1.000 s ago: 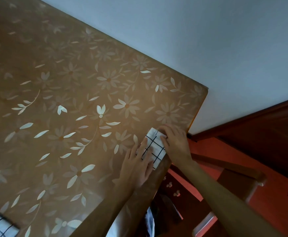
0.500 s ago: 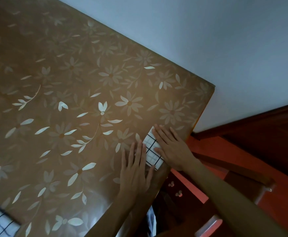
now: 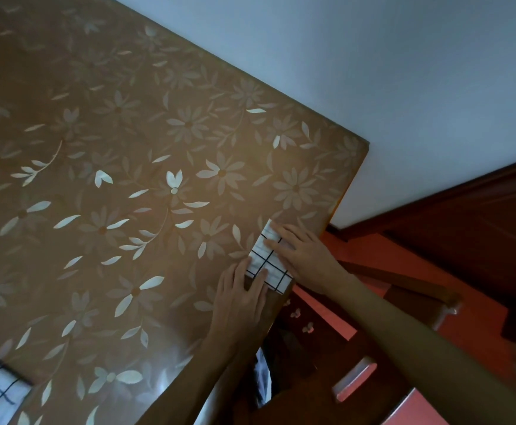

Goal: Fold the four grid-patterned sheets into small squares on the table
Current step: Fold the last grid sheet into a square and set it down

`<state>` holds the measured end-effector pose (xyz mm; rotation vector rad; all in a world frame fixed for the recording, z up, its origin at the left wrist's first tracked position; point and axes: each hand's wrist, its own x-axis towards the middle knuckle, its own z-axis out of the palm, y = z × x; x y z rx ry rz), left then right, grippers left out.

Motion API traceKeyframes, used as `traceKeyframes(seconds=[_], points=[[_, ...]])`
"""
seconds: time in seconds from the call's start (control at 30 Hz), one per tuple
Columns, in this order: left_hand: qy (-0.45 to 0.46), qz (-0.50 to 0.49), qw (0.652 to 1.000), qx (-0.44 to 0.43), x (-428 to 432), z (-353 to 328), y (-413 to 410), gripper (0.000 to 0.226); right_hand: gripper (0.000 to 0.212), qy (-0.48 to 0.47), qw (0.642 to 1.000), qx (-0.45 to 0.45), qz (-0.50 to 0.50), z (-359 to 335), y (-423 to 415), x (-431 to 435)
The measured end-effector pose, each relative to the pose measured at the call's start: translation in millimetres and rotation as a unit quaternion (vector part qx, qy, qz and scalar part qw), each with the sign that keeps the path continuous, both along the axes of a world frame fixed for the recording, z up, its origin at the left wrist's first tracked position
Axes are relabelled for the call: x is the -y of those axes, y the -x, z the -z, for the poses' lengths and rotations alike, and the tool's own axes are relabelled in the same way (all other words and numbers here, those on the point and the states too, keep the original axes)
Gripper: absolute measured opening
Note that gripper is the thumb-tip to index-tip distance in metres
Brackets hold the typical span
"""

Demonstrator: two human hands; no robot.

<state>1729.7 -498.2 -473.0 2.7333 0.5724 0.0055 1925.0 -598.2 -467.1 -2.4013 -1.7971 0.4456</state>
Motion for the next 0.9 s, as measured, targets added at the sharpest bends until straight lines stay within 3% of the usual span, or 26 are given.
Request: traceKeyframes(seconds=[0.13, 0.23, 0.3, 0.4, 0.47, 0.57, 0.73, 0.9], points=[[0.007, 0.012, 1.000, -0.005, 12, -7, -2, 0.055, 0.062, 0.023, 1.000, 0.016, 0.011, 0, 3, 18], [-0.028, 0.031, 0.999, 0.007, 16, -2, -4, 0.051, 0.056, -0.008, 0.998, 0.048, 0.027, -5, 11, 19], [-0.031, 0.047, 0.998, -0.026, 19, 4, -3, 0.067, 0.059, -0.017, 0.998, 0.056, 0.005, -5, 20, 19], [-0.034, 0.055, 0.995, -0.073, 20, 10, 3, 0.071, 0.063, 0.025, 0.999, 0.027, -0.023, 6, 33, 21], [-0.038, 0.067, 0.992, -0.097, 15, 10, 7, 0.075, 0.058, 0.043, 0.999, 0.021, -0.010, 11, 32, 21], [-0.037, 0.073, 0.990, -0.115, 7, 6, 9, 0.080, 0.068, 0.071, 0.997, 0.012, 0.042, 9, 10, 20], [-0.022, 0.061, 0.986, -0.154, 8, -2, 9, 0.082, 0.072, 0.101, 0.994, 0.040, 0.027, 8, -6, 22], [-0.018, 0.038, 0.987, -0.154, 15, -20, -3, 0.076, 0.068, 0.068, 0.996, 0.026, 0.046, -9, -2, 17]])
